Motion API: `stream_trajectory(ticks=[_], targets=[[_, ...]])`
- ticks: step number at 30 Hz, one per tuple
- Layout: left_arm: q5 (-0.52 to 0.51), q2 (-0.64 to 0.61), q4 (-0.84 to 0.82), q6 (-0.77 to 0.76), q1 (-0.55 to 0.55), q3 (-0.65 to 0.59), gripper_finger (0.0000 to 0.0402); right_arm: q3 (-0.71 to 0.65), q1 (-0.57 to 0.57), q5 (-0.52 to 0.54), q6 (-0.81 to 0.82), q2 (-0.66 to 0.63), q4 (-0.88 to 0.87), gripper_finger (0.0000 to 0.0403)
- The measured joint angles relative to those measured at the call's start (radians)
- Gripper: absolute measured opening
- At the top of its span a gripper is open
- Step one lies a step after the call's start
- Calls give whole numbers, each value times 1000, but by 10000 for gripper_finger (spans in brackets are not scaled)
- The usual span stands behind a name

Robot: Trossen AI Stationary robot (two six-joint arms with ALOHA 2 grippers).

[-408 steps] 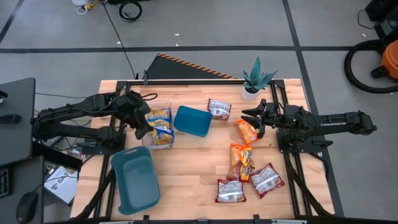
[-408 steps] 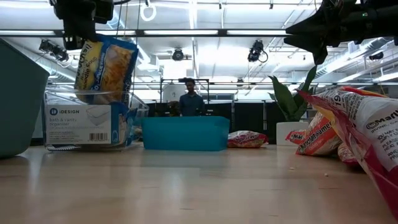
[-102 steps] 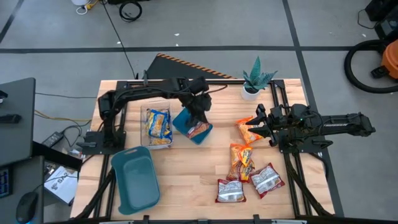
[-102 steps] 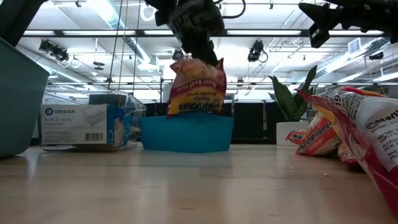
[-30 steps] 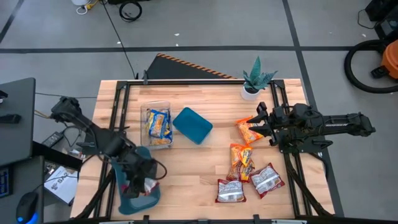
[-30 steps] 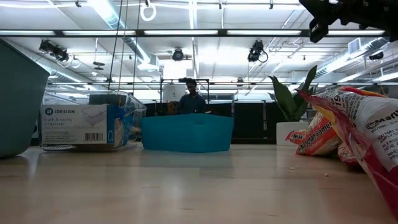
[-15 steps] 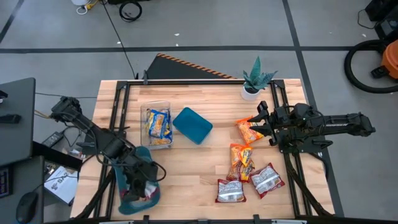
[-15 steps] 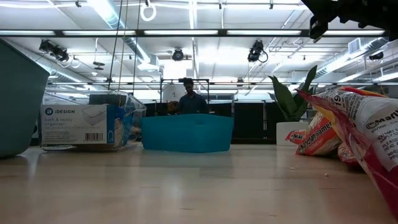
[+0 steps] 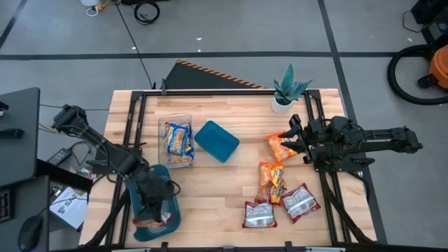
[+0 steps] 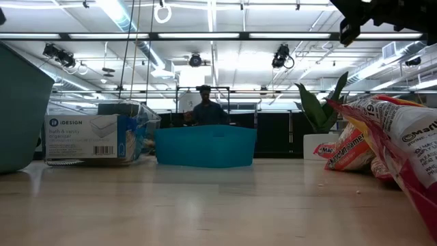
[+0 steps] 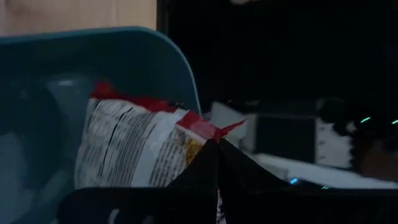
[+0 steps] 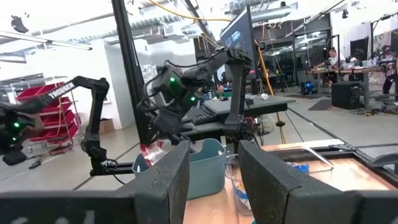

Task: Sort Maruchan noodles
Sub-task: Put the top red noodle pack into the dark green bin, then put the left red noodle pack into the dark green bin

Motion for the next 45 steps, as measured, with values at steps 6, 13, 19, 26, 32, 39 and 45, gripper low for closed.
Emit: stream_trajectory(ticks=[6,13,19,26,32,39,45], targets=[[59,-45,252,-102,0,-169,4,0,0,-3,7,5,0,144],[118,-47,315,-140,25,-268,4,0,0,-3,6,5,3,144],[123,-47,298,-121,47,-298,4,0,0,-2,5,5,3,144],[89,-47,210,-143,69,-298,20,0,0,-2,4,5,2,144],[87,-46,174,-149,94,-298,59,0,0,-2,4,5,2,144],[186,-46,173,-186,136,-258,108,0,0,-2,4,5,3,144],[211,-46,173,-134,174,-149,114,0,0,-2,4,5,3,144]])
